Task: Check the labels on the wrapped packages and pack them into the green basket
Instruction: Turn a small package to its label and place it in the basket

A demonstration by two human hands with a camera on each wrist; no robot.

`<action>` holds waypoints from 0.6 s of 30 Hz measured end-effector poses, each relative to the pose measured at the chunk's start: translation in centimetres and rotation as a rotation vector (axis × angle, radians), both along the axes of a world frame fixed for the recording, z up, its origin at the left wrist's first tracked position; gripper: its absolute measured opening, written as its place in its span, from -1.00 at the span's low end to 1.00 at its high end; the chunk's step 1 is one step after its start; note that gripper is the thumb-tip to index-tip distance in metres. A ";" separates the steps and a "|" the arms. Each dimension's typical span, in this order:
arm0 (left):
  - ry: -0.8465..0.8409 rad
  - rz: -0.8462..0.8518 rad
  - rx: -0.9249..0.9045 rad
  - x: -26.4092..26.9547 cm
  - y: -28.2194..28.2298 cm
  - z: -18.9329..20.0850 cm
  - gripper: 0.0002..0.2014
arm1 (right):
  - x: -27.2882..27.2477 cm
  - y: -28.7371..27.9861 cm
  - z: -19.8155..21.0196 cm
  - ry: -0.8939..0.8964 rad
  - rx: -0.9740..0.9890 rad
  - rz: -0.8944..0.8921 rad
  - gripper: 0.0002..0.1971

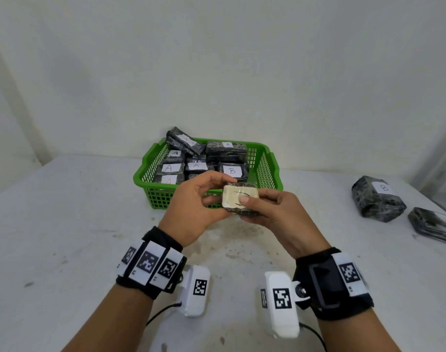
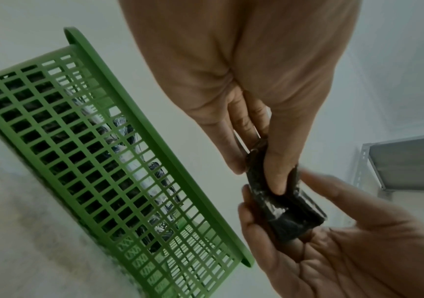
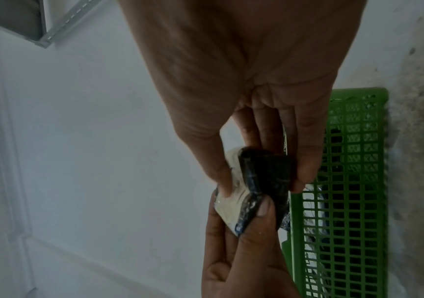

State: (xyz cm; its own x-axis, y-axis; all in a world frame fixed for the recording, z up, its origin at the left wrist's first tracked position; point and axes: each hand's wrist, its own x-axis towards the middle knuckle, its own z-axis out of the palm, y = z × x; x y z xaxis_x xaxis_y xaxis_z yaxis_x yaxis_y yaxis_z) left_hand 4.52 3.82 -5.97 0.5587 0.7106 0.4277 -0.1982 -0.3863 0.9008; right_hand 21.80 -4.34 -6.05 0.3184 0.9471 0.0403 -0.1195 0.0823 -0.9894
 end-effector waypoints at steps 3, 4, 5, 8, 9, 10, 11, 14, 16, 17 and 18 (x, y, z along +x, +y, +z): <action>0.001 -0.023 0.002 0.1 -0.3 0.0 -0.51 | -0.6 0.1 -0.1 0.019 0.026 -0.023 -0.65; 0.005 -0.024 0.005 0.1 -0.3 0.0 -0.51 | -0.7 0.1 -0.2 0.008 0.033 -0.045 -0.68; 0.006 -0.024 0.007 0.2 -0.3 0.0 -0.52 | -0.7 0.2 -0.2 -0.003 0.035 -0.062 -0.70; -0.001 -0.012 0.010 0.0 0.0 0.2 -0.52 | -0.5 0.1 -0.1 0.007 0.021 -0.028 -0.70; -0.010 -0.004 0.006 -0.2 0.1 0.2 -0.51 | -0.4 0.1 0.1 0.020 0.011 0.002 -0.69; -0.019 0.002 0.005 -0.3 0.2 0.3 -0.50 | -0.2 -0.1 0.2 0.033 0.003 0.028 -0.69; -0.023 0.006 0.006 -0.4 0.3 0.3 -0.50 | 0.0 -0.2 0.3 0.039 -0.003 0.045 -0.70; -0.023 0.002 0.014 -0.4 0.2 0.4 -0.52 | 0.5 -0.3 0.2 0.008 -0.004 0.037 -0.72; -0.022 -0.002 0.016 -0.2 0.1 0.3 -0.52 | 0.4 -0.2 0.1 0.010 0.006 0.027 -0.68; -0.025 -0.009 0.016 -0.2 0.0 0.3 -0.52 | 0.3 -0.1 0.2 0.022 0.014 0.027 -0.63; -0.026 -0.019 0.014 -0.1 0.0 0.3 -0.52 | 0.2 -0.1 0.2 0.036 0.020 0.027 -0.57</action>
State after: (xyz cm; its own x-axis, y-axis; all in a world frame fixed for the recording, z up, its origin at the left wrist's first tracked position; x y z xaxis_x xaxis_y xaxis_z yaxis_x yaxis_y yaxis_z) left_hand 4.42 3.77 -5.63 0.5604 0.6937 0.4525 -0.2289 -0.3953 0.8896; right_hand 22.02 -4.44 -5.84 0.2945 0.9545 0.0479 -0.1576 0.0980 -0.9826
